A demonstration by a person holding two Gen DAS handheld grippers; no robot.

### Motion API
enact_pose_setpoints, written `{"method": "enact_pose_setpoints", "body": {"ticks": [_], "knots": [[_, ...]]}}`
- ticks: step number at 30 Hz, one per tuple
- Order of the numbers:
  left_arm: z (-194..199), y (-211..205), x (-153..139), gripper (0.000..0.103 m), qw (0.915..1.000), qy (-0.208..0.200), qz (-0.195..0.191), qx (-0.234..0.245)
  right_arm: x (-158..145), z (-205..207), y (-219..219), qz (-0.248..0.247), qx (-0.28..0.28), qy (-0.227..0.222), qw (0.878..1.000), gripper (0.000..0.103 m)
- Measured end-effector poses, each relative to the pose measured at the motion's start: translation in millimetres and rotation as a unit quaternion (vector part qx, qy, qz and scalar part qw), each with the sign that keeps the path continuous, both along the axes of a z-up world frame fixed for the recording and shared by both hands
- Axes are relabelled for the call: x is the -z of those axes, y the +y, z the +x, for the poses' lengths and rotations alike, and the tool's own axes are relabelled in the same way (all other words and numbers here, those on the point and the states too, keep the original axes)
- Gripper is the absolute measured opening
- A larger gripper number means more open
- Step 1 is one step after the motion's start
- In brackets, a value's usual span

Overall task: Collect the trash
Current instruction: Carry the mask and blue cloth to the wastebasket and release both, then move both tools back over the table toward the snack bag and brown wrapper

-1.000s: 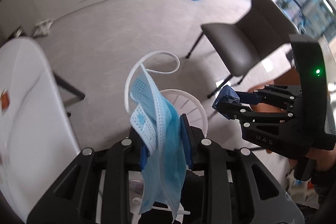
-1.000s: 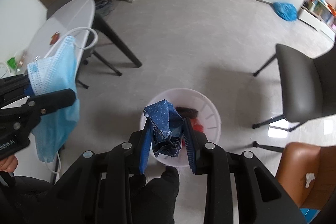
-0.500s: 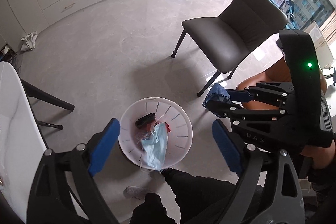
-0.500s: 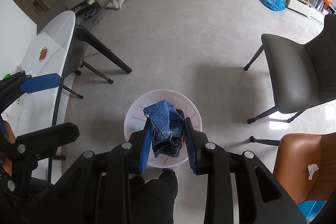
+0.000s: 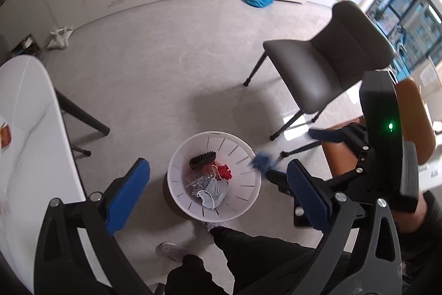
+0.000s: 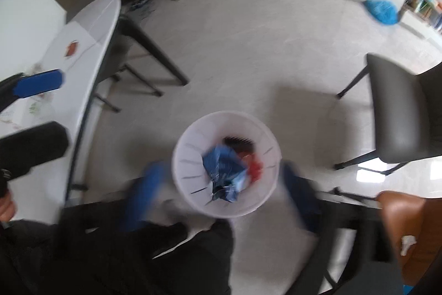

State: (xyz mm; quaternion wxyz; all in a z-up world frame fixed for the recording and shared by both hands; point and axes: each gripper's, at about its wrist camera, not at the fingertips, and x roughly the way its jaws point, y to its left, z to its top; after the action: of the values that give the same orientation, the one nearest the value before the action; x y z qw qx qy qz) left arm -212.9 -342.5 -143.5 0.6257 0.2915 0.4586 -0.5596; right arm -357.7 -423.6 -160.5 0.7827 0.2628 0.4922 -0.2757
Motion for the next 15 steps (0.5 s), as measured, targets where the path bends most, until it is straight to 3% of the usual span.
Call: {"method": "enact_pose_setpoints", "body": {"ticks": [8,15], "knots": [[12.6,14.1,-9.9,0.095,0.9993,-0.007,-0.011,-0.036,-1.8,-0.1,-14.8,0.023,0.023,-0.015,0.999,0.101],[30.7,22.1,-17.5,0.095,0.9969,-0.025,-0.015,-0.073,-8.6,20.9,-18.3,0.020,-0.001,-0.025,0.999,0.101]]}}
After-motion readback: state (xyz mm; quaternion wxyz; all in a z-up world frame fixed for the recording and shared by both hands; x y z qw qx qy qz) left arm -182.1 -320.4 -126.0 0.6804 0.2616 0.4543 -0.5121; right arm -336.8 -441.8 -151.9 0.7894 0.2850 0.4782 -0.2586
